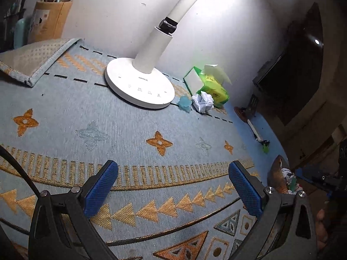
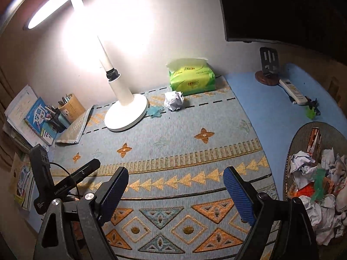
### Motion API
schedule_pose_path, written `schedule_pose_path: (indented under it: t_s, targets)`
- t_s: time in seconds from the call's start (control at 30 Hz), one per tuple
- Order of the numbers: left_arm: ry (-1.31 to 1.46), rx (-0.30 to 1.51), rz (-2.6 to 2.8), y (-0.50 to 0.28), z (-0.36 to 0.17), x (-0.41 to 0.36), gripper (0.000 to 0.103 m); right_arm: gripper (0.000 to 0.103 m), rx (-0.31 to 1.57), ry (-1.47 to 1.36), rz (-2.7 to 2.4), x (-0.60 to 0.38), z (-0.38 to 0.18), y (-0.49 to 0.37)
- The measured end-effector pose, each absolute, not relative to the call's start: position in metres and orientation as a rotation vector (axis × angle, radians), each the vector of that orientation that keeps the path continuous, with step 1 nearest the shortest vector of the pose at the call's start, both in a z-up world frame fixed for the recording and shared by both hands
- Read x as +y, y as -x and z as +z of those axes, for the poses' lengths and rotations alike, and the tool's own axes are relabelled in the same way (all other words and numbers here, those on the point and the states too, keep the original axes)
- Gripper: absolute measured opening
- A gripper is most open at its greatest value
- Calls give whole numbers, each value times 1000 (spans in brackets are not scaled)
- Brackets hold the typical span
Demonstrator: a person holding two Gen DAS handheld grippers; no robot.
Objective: Organize objects
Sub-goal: 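Move both grippers back toward the desk, then grasp the last paper ball with the right gripper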
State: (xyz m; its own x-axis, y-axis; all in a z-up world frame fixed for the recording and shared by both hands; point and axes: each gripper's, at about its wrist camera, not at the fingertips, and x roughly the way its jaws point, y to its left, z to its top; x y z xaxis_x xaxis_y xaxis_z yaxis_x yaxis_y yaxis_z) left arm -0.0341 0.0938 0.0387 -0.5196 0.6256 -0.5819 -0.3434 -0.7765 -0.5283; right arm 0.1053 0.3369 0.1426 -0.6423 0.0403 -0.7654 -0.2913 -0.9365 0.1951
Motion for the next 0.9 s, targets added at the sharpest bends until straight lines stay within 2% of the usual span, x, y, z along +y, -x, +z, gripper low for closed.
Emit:
schedule_pose_path:
  t_s: [0.3,0.47,0.53,0.67,0.9]
  targets:
    - [1067,-462,2318,35,39,93,102,88,458,1149,2607,351,128,-55]
    - [1102,-366,2317,36,35,105,102,88,779,1104,2470,408,110,-22]
    - [1117,-365,2302,37,34,106,102,88,840,1146,2448,421,99,-1]
    - [1113,-391,2289,36,36,102,102,88,718,1254,2443,418,82,55]
    - [1093,-355,2333,34,40,101,102,88,645,1311,2448,411,55,139]
